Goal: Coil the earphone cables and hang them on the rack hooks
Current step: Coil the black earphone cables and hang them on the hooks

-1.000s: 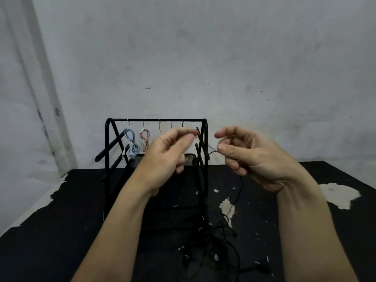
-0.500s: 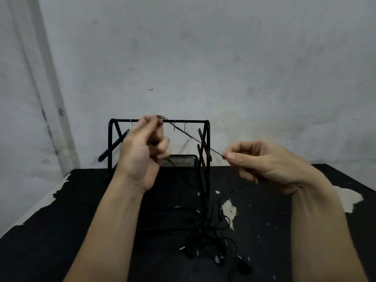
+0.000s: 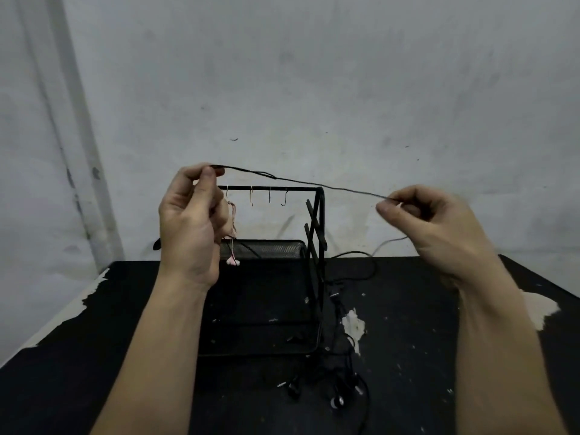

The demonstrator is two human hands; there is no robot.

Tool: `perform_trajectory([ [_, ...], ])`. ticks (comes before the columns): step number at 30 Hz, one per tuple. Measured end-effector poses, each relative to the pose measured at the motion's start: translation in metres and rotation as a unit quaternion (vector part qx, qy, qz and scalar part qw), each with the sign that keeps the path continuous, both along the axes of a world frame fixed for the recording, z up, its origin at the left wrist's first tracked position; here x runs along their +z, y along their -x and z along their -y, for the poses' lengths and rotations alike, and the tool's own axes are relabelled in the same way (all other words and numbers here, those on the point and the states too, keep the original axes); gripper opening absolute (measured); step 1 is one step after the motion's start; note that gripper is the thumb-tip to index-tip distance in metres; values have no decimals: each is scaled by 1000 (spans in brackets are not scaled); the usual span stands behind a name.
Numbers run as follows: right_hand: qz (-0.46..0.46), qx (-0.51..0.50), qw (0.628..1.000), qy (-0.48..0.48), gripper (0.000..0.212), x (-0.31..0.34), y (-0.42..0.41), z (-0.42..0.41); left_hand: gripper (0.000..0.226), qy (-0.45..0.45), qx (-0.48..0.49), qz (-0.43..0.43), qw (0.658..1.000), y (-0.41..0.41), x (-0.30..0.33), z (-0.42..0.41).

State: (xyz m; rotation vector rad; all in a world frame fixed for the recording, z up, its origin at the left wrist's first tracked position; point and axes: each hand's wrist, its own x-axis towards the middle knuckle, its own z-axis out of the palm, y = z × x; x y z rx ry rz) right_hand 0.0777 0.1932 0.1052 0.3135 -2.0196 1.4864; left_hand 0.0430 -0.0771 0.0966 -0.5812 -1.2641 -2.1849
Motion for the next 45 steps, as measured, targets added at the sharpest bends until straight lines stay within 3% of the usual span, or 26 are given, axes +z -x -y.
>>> perform_trajectory([
  [3, -26, -84, 992, 93, 23, 0, 5, -1, 15, 27, 71, 17, 997, 5, -5, -1],
  [5, -31, -132, 988, 74, 33, -1, 6, -4, 17, 28, 108, 23, 994, 9, -7, 2],
  [9, -24, -19, 998, 61, 12, -3, 7, -1, 17, 33, 100, 57, 993, 11, -7, 1],
  [11, -7, 8, 1000, 21, 8, -5, 10, 3, 17, 62, 81, 81, 991, 11, -9, -2],
  [19, 116, -52, 987, -96, 15, -16, 20, -2, 19, 149, 54, 97, 983, 15, -15, -9],
  [25, 219, -43, 933, -281, 33, -14, 10, 10, 12, 237, 49, 71, 968, 8, -19, -30],
  [27, 186, -9, 953, -239, 38, -15, 12, 19, 13, 277, 59, 64, 957, 7, -22, -36],
  [29, 179, 92, 968, -147, 48, -14, 11, 28, 11, 297, 62, 61, 951, 7, -25, -38],
  [32, 205, 205, 947, -136, 70, -18, 12, 45, 10, 286, 54, 61, 955, 8, -24, -37],
  [34, 197, 221, 945, -135, 51, -22, 12, 54, 9, 283, 51, 59, 956, 7, -23, -35],
  [37, 152, 212, 964, -57, 17, -19, 11, 62, 7, 269, 43, 65, 960, 5, -21, -33],
  [40, 153, 212, 964, 47, 14, -15, 10, 59, 12, 270, 3, 83, 959, 4, -19, -28],
  [45, 86, 162, 981, 70, 15, -8, 7, 52, 16, 281, -33, 88, 955, 4, -18, -23],
])
